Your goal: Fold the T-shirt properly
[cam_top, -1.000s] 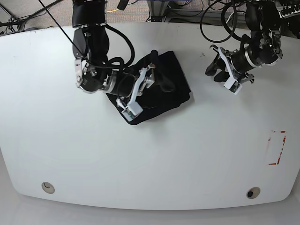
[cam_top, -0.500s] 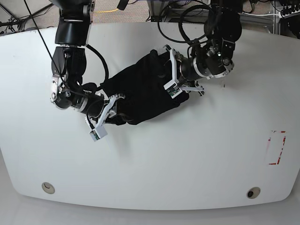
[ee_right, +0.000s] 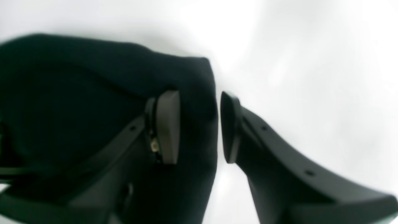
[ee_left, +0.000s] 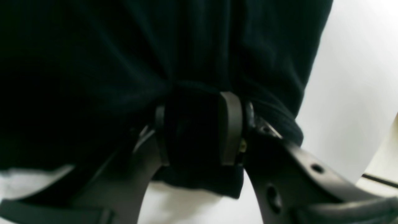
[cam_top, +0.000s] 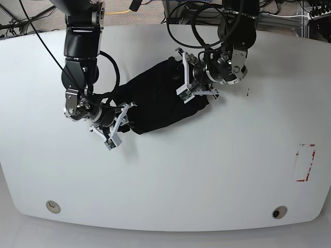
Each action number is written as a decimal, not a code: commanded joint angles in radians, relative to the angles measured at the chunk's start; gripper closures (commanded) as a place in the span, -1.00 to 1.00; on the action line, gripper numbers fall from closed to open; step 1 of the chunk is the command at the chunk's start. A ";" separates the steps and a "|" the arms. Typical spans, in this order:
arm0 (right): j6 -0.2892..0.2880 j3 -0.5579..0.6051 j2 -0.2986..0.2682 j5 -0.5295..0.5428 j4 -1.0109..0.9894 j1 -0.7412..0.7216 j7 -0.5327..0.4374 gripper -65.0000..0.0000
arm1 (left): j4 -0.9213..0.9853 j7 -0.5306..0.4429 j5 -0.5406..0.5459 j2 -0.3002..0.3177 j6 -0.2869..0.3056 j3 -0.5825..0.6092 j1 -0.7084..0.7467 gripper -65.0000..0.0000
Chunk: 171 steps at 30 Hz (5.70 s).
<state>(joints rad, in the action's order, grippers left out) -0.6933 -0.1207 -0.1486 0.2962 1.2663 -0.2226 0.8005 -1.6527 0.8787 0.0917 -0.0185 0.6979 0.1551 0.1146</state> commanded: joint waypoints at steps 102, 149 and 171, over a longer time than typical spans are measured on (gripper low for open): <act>-0.005 -0.159 0.143 -0.079 0.672 0.277 0.213 0.35 | 0.486 -0.152 -0.077 0.613 0.000 -0.720 0.020 0.38; -0.005 -0.342 0.077 -0.283 0.427 0.678 -0.746 0.34 | -0.243 -0.942 -0.154 -0.120 -0.260 -0.615 0.517 0.39; -0.005 -0.297 0.123 -0.073 0.304 1.250 -0.801 0.35 | 0.190 -0.947 -0.112 -0.044 -0.260 -0.518 0.896 0.47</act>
<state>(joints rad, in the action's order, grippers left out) -0.6819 -0.4217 -0.0269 0.2150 1.6226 1.0176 0.0185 -1.5356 -0.0498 -0.0296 -0.1017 0.4389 -0.3748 1.0191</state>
